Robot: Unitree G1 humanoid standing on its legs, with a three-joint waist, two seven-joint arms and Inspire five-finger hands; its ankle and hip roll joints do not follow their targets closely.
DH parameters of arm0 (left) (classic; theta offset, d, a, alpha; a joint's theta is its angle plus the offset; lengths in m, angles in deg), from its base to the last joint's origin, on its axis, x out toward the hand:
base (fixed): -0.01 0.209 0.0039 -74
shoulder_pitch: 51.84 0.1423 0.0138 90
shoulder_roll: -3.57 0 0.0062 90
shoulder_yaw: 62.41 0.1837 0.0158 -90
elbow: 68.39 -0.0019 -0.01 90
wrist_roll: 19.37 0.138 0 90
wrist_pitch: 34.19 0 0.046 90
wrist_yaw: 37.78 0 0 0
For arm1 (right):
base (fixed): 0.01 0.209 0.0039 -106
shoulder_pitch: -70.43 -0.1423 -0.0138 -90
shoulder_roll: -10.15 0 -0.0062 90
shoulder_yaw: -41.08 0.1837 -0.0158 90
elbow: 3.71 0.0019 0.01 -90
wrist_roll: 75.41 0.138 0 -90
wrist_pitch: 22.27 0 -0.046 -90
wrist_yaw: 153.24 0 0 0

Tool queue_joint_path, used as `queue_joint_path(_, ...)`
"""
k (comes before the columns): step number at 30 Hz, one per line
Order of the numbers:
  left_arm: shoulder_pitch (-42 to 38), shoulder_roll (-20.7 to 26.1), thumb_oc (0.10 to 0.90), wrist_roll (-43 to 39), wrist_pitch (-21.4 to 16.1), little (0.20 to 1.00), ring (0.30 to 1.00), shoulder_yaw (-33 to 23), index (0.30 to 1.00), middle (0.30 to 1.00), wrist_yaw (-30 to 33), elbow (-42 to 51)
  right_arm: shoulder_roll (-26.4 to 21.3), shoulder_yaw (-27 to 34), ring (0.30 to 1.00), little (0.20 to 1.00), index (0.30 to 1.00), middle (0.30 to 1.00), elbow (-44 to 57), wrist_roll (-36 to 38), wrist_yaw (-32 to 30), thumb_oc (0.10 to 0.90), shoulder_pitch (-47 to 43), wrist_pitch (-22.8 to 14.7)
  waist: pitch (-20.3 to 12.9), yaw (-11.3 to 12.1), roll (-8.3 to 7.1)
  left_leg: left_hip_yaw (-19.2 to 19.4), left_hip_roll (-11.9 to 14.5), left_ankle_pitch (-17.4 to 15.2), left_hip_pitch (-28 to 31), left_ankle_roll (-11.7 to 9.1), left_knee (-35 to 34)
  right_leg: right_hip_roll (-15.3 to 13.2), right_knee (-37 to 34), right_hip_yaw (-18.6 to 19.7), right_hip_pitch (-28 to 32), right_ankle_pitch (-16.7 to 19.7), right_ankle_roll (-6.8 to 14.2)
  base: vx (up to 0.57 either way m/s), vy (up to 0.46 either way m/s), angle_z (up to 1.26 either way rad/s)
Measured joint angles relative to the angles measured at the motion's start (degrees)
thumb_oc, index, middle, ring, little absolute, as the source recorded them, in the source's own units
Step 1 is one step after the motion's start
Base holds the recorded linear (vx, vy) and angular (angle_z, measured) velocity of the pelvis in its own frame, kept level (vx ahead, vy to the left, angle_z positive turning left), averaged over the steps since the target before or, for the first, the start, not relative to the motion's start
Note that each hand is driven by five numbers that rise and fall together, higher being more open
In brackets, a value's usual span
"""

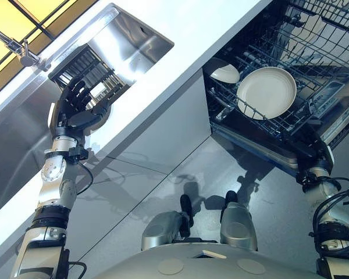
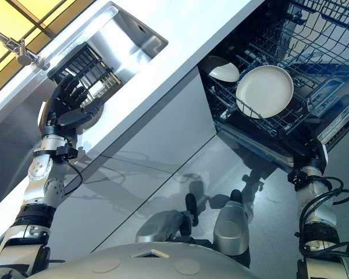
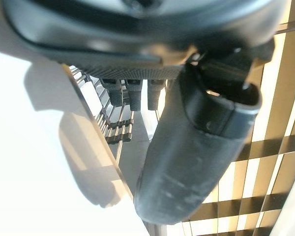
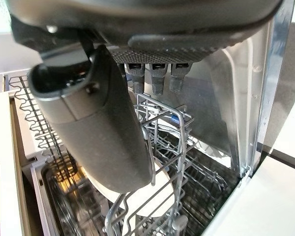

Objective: Pick up plates and place into dishwasher.

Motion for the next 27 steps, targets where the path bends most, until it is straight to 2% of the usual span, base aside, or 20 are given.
queue_joint_path(6,-2.11,-1.48,0.8,-0.01,-0.17,0.9,0.9,0.99,0.9,0.9,-0.43,-0.01,0.24,-3.87,0.9,0.9,0.9,0.9,-0.01,-0.59,-0.17,0.8,-2.94,0.22,0.08,1.57,-0.09,-1.33,-0.29,0.01,-0.84,-0.08,0.96,-0.62,0.77,-1.47,0.07,-0.23,-0.21,0.06,0.138,0.09)
queue_joint_path(15,-4.55,-1.61,0.8,-0.71,-0.55,0.9,0.9,4.3,0.9,0.9,-3.37,1.8,0.23,-8.29,0.9,0.9,0.9,0.9,-4.98,-1.34,-3.96,0.8,-11.51,2.27,0.65,5.61,-0.87,-4.86,-1.74,0.14,-1.96,0.07,2.08,-2.22,3.61,-4.32,0.05,-1.39,0.04,0.05,0.105,0.18)
queue_joint_path(22,-4.43,-1.57,0.8,-1.27,-0.51,0.9,0.9,5.01,0.9,0.9,-4.6,6.55,0.86,-9.62,0.9,0.9,0.9,0.9,-7.37,-1.26,-9.51,0.8,-16.6,2.24,1.97,8.72,-1.96,-5.95,-2.38,-0.04,-3.06,0.34,3.01,-3.31,5.35,-6.07,0.11,-2.4,0.25,0.04,0.08,0.18)
queue_joint_path(27,-4.62,-1.44,0.8,-3.0,-0.57,0.9,0.9,5.72,0.9,0.9,-5.35,7.07,1.29,-10.17,0.9,0.9,0.9,0.9,-10.62,-1.67,-10.78,0.8,-20.34,2.31,2.22,9.5,-2.03,-6.28,-2.49,-0.06,-3.33,0.39,3.08,-3.37,5.25,-6.37,0.15,-2.39,0.28,0.02,0.022,0.03)
